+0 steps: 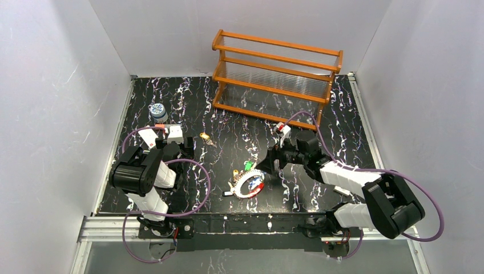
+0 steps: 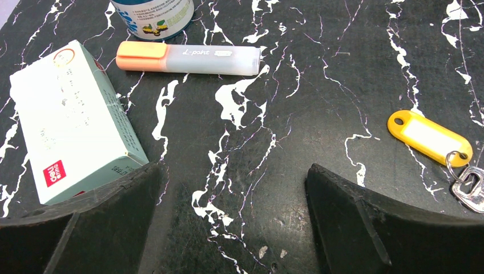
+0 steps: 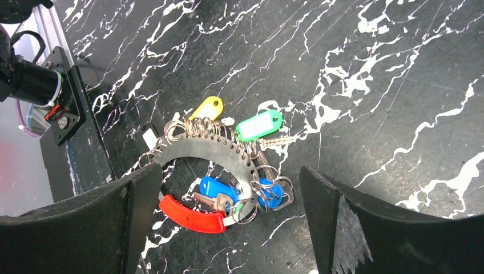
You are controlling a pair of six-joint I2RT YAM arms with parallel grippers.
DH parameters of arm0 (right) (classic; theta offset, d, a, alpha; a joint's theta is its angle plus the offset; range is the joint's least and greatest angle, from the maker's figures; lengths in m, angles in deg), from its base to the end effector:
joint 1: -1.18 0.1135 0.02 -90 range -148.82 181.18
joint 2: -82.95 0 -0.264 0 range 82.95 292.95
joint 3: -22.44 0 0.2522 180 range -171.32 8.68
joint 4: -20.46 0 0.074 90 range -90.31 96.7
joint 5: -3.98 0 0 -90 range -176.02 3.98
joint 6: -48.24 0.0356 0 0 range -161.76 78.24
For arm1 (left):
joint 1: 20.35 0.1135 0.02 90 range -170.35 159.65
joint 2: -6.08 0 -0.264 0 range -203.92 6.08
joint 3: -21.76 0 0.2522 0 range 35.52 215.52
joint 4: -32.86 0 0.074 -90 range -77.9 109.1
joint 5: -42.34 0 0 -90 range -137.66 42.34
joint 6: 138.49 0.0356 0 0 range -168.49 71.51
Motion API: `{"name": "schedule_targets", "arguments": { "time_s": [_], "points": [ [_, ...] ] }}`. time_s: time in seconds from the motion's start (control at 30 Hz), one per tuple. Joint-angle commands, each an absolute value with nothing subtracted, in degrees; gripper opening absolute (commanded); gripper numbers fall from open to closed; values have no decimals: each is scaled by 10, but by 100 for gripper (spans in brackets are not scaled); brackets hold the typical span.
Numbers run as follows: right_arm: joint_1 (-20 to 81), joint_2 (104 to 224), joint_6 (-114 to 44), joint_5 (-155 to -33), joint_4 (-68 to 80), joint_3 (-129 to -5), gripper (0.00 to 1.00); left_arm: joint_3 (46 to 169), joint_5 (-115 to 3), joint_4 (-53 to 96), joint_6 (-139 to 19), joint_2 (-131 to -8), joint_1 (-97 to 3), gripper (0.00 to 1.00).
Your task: Put the keys on the keyring
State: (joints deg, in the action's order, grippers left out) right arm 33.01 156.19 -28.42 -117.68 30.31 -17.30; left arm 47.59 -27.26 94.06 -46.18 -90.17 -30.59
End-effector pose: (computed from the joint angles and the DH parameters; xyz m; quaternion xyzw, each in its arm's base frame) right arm 0.2023 0.1476 0.1852 -0.2767 0.7708 0.4130 0.3984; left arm 0.2376 -0.0303 0.1211 -0.0321 0.7577 0.0905 0.6455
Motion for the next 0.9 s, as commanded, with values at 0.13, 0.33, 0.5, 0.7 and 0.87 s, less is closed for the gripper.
{"name": "schedule_targets", "arguments": {
  "time_s": [0.13, 0.33, 0.5, 0.7, 0.87],
  "points": [
    [327, 1566, -283, -1185, 312, -212, 99, 484, -258, 947, -467, -900, -303, 98],
    [327, 1543, -280, -1183, 311, -190, 99, 484, -257, 947, -466, -900, -303, 98],
    [327, 1522, -279, -1165, 311, -172, 99, 484, -258, 947, -467, -900, -303, 98],
    [327, 1514, -281, -1158, 300, -170, 99, 484, -258, 947, -466, -900, -303, 98],
    [327, 1519, -285, -1165, 290, -178, 99, 484, -258, 947, -466, -900, -303, 98]
  ]
}}
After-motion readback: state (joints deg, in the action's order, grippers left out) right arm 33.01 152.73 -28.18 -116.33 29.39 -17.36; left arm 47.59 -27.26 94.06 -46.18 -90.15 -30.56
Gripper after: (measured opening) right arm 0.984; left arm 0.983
